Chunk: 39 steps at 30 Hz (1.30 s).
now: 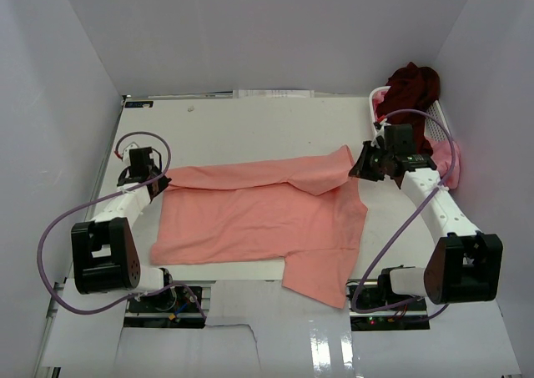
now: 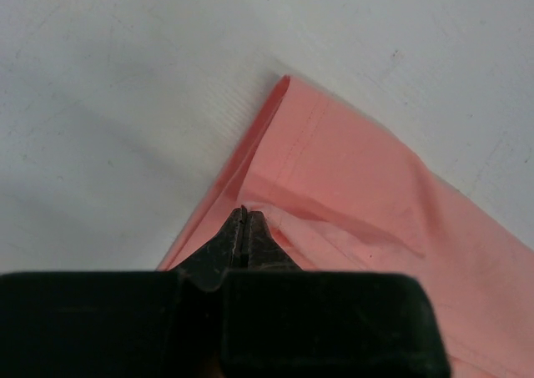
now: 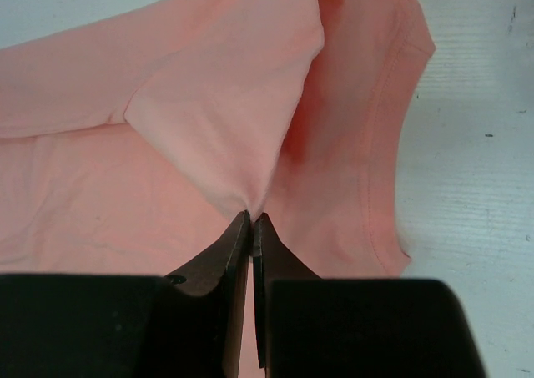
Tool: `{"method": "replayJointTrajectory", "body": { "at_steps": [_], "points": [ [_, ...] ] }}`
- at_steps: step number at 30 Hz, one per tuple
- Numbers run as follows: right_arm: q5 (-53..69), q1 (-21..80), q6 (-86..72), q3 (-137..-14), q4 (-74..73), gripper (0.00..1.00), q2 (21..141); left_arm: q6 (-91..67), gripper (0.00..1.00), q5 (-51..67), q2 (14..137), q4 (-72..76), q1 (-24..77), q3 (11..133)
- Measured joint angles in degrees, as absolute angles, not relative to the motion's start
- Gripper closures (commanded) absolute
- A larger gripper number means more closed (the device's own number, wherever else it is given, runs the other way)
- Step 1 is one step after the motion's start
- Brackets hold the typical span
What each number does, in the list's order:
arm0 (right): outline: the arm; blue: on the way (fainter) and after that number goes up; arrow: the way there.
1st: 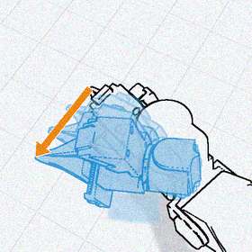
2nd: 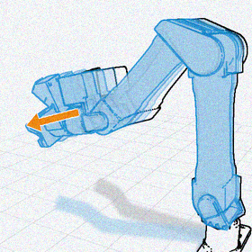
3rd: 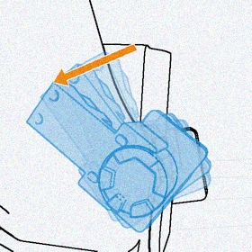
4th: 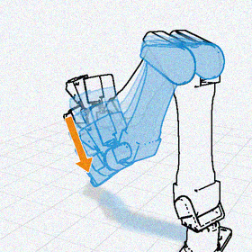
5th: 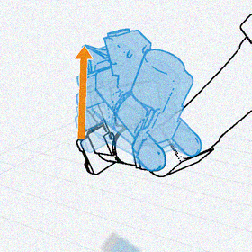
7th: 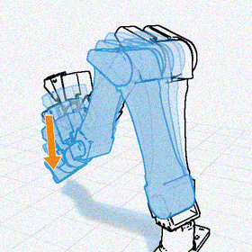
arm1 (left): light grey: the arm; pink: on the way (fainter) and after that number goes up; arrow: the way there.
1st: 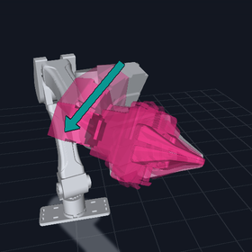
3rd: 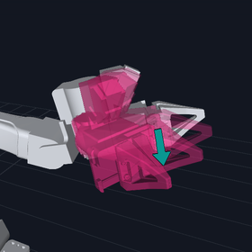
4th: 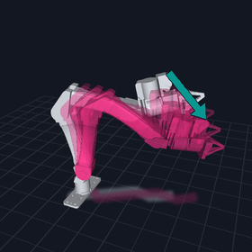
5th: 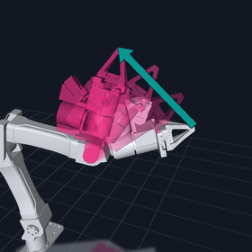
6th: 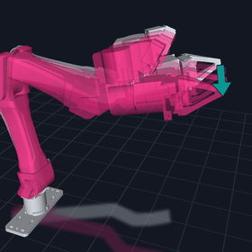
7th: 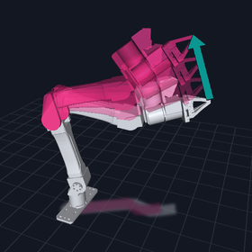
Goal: Fold and stack the t-shirts
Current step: Fold the flattened tshirt in 1/3 of the way
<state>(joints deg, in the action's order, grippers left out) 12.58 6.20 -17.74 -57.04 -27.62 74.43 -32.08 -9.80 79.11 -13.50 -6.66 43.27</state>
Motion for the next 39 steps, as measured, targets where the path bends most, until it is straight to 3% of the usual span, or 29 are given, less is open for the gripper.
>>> {"method": "replayJointTrajectory", "body": {
  "at_steps": [13,14,15,16,17,18,19,20,30,39],
  "points": [
    [11.9,6.6,-17.8,-53.7,-30.6,0.92,73.9,-34.4,0.97,-8.4,81.3,-16.7,-6.7,40.1],
    [11.9,6.6,-17.8,-53.6,-30.9,0.84,73.9,-34.4,0.96,-8.3,81.3,-16.9,-6.7,40.1],
    [11.9,6.6,-17.9,-53.6,-31.2,0.75,73.9,-34.5,0.85,-8.4,81.2,-17.0,-6.7,40.1],
    [11.7,6.6,-18.1,-53.6,-31.5,0.51,73.9,-34.4,0.76,-8.4,81.1,-17.1,-6.7,40.1],
    [11.7,6.6,-18.4,-53.7,-31.9,0.41,73.9,-34.3,0.67,-8.5,80.9,-17.4,-6.7,40.1],
    [11.4,6.6,-18.3,-53.7,-32.2,0.36,73.9,-34.2,0.57,-8.7,80.7,-17.8,-6.7,40.1],
    [11.2,6.6,-18.1,-53.7,-32.5,0.28,73.9,-34.3,0.31,-9.0,80.3,-18.2,-6.6,40.1],
    [10.9,6.6,-18.1,-53.7,-32.7,0.24,73.9,-33.8,0.23,-9.3,79.8,-18.6,-6.6,40.1],
    [8.7,6.6,-17.9,-59.3,-33.3,0.22,75.7,-31.8,0.18,-13.3,75.7,-18.7,-6.7,44.4],
    [7.0,6.8,-17.3,-67.5,-29.6,0.27,89.0,-29.1,0.19,-10.0,81.1,-11.9,-6.7,47.4]
  ]
}}
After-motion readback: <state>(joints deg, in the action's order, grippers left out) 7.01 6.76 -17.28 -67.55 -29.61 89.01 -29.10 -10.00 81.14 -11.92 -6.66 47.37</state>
